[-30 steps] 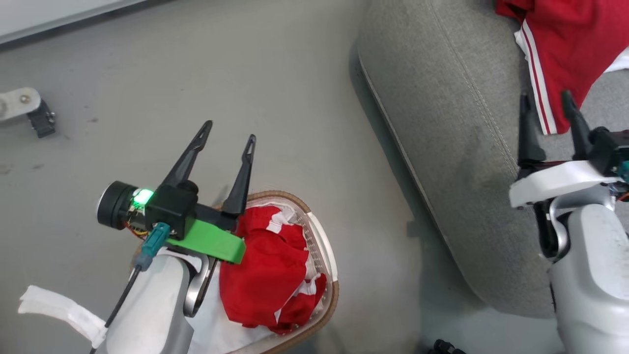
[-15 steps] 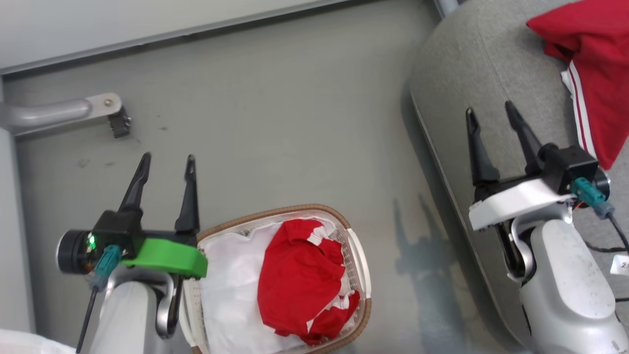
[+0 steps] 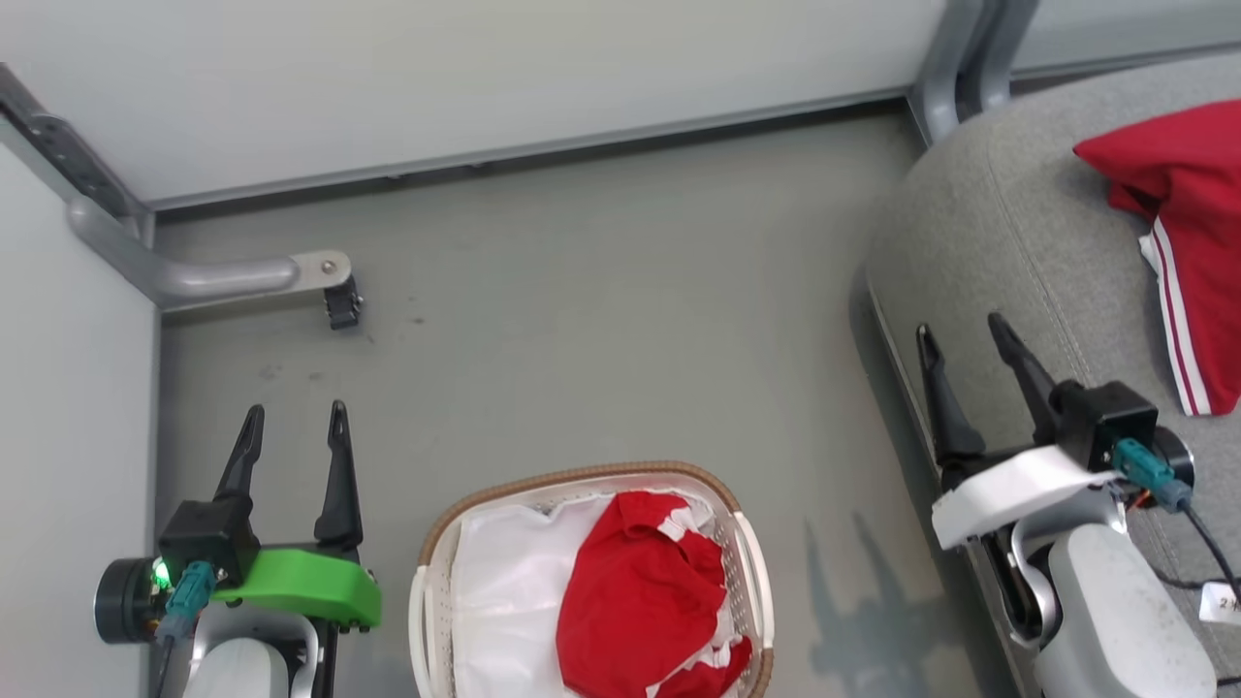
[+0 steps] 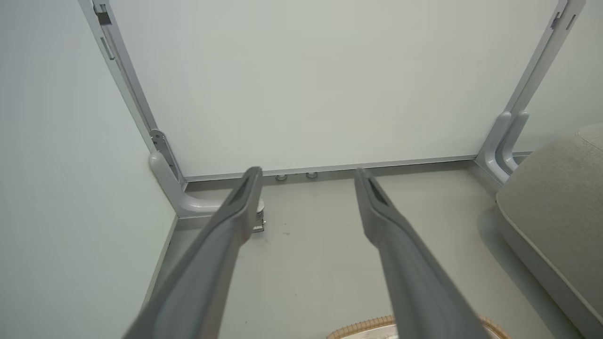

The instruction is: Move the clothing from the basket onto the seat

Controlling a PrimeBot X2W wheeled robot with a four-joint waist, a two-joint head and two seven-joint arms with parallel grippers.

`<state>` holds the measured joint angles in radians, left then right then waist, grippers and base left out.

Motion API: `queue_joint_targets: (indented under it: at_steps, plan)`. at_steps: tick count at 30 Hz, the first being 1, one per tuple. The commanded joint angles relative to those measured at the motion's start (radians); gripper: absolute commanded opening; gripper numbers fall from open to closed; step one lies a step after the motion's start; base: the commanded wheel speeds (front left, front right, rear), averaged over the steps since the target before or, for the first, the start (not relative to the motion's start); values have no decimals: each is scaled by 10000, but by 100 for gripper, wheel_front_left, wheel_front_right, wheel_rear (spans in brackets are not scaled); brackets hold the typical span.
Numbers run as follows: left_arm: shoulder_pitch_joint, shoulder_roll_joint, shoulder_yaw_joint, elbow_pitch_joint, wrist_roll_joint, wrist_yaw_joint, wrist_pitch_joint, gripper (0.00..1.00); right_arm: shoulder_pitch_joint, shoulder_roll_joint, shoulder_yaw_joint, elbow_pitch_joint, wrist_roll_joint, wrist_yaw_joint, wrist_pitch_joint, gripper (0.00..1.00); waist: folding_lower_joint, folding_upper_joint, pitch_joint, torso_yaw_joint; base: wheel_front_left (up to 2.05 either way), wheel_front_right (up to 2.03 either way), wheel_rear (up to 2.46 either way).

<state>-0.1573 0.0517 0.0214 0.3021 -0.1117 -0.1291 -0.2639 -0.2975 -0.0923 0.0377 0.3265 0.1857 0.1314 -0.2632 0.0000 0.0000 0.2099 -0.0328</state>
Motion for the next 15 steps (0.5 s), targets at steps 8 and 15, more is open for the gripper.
queue_joint_targets:
  at_steps: [8,15]
  plan:
    - [764,-3,31,161,-91,-27,-8,100,927,22,124,108,148,-14,-22,100,0,0,-1142,505,0,0,0]
    - [1353,-4,38,203,-233,-27,-8,100,1548,158,106,120,256,-14,-22,100,0,0,-1693,551,0,0,0]
